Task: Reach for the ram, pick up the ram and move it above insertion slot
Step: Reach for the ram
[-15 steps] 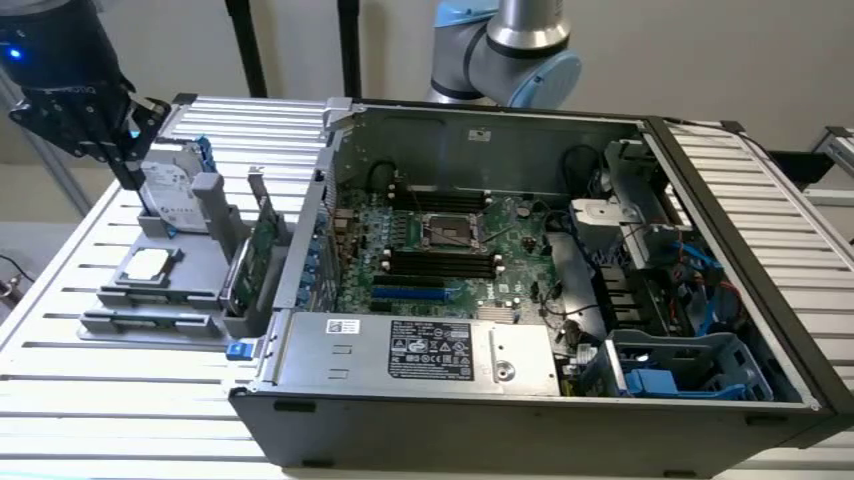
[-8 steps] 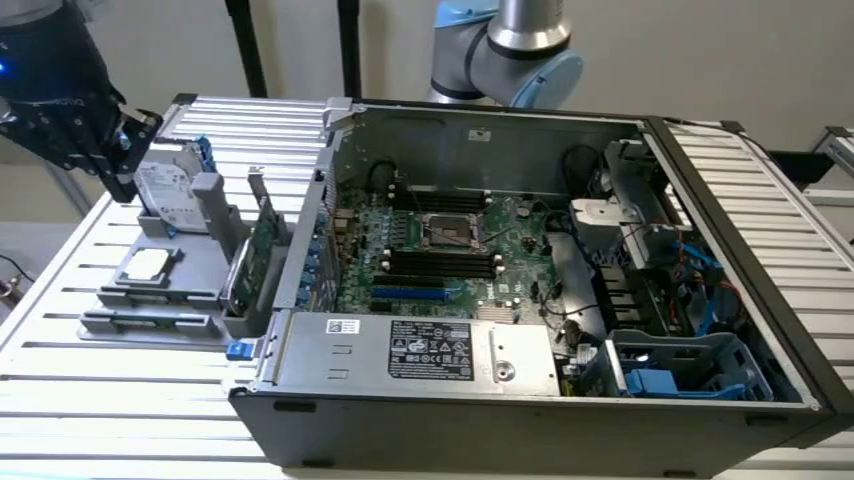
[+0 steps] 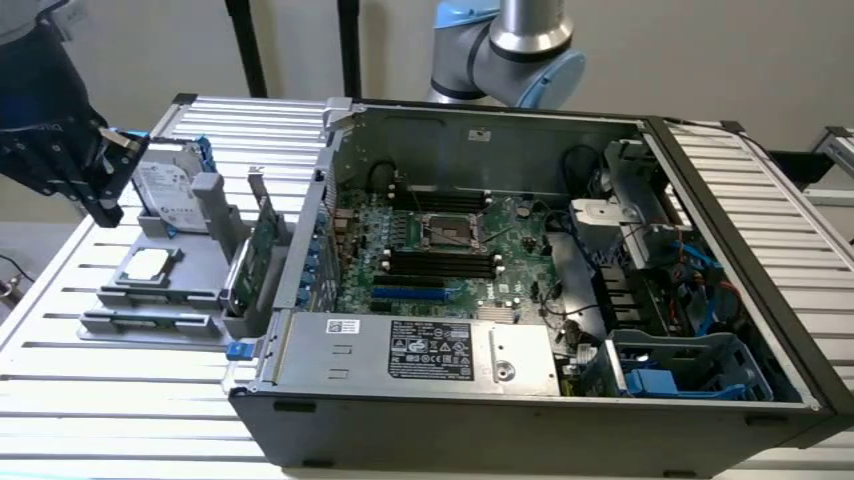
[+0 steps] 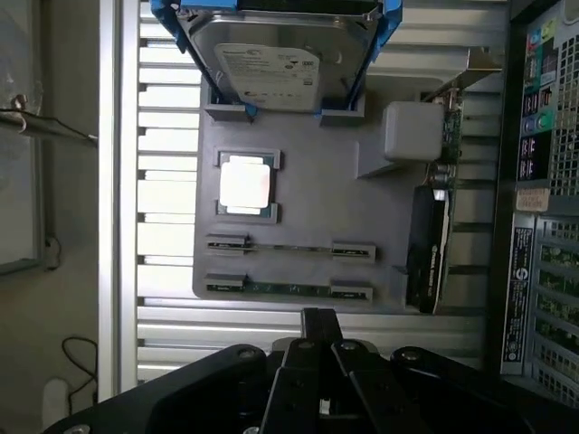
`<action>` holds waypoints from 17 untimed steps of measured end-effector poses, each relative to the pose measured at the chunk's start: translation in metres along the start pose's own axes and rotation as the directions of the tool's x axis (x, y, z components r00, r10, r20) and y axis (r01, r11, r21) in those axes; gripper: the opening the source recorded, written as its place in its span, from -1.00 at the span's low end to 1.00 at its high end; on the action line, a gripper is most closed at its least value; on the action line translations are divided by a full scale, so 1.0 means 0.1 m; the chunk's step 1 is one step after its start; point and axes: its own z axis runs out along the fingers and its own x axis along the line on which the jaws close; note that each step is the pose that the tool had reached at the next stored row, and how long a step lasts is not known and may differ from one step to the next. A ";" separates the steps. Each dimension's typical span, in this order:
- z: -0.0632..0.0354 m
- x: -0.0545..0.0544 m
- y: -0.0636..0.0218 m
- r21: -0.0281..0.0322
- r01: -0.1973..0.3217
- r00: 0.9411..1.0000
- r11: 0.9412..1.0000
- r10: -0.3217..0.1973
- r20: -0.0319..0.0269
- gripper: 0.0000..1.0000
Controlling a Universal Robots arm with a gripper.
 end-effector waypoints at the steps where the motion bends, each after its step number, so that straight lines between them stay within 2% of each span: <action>1: 0.000 0.00 -0.005 0.000 0.003 1.000 1.000 -0.003 0.000 -0.79; 5: 0.000 0.00 -0.006 0.000 0.062 0.998 0.998 -0.062 -0.002 -0.79; 9: 0.000 0.00 -0.006 0.000 0.133 0.991 0.991 -0.133 -0.005 -0.79; 13: 0.000 0.00 -0.006 0.000 0.205 0.979 0.979 -0.205 -0.008 -0.79; 17: 0.000 0.00 -0.006 0.000 0.277 0.961 0.961 -0.277 -0.011 -0.79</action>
